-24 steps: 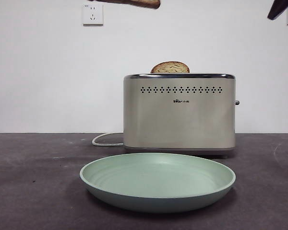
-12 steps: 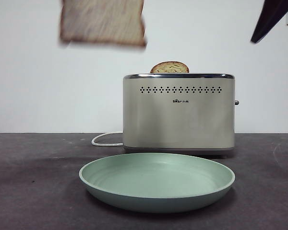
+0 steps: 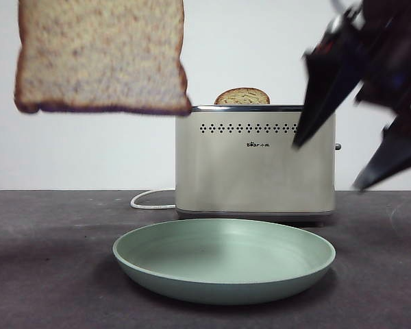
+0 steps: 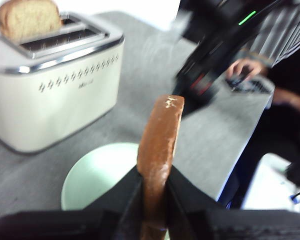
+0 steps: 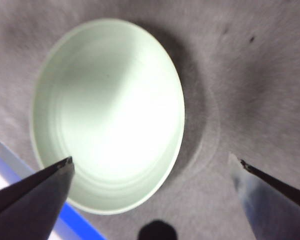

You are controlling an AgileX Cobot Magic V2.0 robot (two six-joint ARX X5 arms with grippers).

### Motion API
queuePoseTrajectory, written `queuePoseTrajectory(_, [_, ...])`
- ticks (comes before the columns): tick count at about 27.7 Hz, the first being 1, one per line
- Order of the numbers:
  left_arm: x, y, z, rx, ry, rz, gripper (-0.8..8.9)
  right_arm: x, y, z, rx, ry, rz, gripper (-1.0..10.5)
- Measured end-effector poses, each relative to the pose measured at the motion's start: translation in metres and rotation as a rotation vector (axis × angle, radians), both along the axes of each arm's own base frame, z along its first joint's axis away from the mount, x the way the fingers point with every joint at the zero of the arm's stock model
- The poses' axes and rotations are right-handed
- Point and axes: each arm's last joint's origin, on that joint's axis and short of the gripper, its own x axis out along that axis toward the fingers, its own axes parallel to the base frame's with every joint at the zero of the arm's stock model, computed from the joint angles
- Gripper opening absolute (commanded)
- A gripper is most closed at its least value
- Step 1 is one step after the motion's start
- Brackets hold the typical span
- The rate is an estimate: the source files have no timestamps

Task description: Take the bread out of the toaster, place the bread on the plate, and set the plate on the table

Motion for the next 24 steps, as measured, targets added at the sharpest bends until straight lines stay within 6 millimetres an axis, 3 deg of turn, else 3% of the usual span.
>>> queuePoseTrajectory(4, [-0.005,0.002,0.001,-0.017,0.011,0.0,-0.06,0.01,0.012,-0.03,-0.031,0.095,0.023,4.7])
queuePoseTrajectory(9, [-0.005,0.002,0.001,-0.026,0.027,0.005,-0.06,0.016,0.022,-0.055,-0.053,0.152,0.045,4.4])
queuePoseTrajectory(17, [-0.005,0.002,0.001,-0.028,0.034,0.006,-0.06,0.017,0.034,-0.059,-0.045,0.124,0.08,0.0])
queuePoseTrajectory(24, [-0.005,0.002,-0.001,-0.02,0.054,0.008,-0.06,0.018,0.034,-0.058,-0.042,0.116,0.076,-0.2])
